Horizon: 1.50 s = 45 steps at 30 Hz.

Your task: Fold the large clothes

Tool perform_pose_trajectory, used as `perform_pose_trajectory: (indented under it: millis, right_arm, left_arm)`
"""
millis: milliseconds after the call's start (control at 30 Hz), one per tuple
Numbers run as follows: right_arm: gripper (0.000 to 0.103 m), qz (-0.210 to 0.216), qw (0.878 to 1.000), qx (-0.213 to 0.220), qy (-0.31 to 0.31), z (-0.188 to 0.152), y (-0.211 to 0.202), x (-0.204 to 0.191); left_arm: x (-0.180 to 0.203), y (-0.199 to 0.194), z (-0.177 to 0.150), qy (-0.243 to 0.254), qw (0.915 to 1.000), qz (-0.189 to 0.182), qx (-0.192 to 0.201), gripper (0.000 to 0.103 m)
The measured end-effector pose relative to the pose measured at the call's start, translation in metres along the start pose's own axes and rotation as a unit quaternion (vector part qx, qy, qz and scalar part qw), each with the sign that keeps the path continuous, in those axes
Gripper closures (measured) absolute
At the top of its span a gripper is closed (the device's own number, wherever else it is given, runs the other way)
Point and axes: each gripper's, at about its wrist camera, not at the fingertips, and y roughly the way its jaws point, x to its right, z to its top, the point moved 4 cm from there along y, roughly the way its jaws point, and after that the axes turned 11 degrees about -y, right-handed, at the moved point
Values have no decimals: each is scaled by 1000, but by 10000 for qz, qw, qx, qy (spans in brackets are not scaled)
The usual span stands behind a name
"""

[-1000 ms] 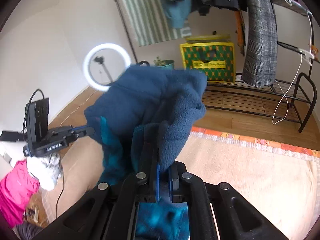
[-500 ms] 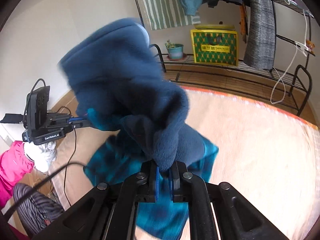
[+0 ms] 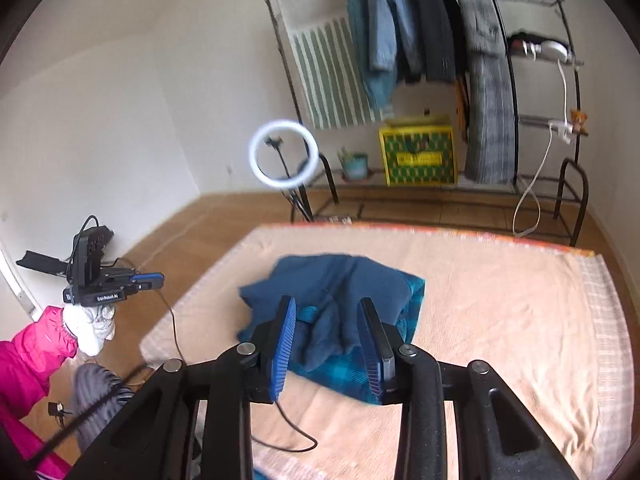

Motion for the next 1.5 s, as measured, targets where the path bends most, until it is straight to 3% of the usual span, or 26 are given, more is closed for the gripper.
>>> perform_pose_trajectory:
  millis: [167,233,400,433,500,567,600,633,667,833,1067,1267,1400,1500]
  right_arm:
    - [68,-124,9989,383,-242,22,-62,-29]
    - [68,-178,9980,515,-334,31,-79,-36]
    - [64,-238,9966,716,-328,42,-110,-45]
    - [63,-248,9966,715,-319,41,-112,-45]
    - [60,-236,9971,685,-250,37,-113,-46]
    - [57,-135,9980,612,-68,29,-100,-43]
    - [52,-89,9984,566,25,23,-97,-44]
    - [39,-58,9986,505,148,17,-88,-43]
    - [32,-2,9986,458,267,11,-78,-43]
    - [32,296,9973,-63,676,-26,-6,-40]
    - [32,472,9885,-828,1173,-73,94,-30]
    - [32,597,9750,-1080,1847,-97,154,-9]
    - [32,587,9694,-1241,2034,-112,184,1]
    - [31,735,9648,-1264,2184,-116,202,4]
  left_arm:
    - [37,-83,31,46,9987,-191,461,78]
    - [47,-108,42,-24,9980,-244,585,60]
    - [56,-137,55,-52,9971,-214,722,57]
    - [55,-137,56,-88,9972,-209,716,51]
    - [50,-131,54,-233,9972,-229,677,45]
    - [43,-117,48,-425,9970,-296,584,44]
    - [36,-104,44,-538,9969,-301,497,44]
    - [31,-93,40,-614,9967,-289,444,44]
    - [24,-80,37,-727,9962,-283,377,44]
    - [-20,2,16,-1524,9879,-286,-59,44]
    - [-75,110,-9,-2577,9633,-290,-687,44]
    - [-109,176,-26,-3517,9279,-597,-1087,44]
    - [-115,203,-31,-3780,9132,-738,-1331,44]
    - [-122,220,-35,-4235,8893,-991,-1412,44]
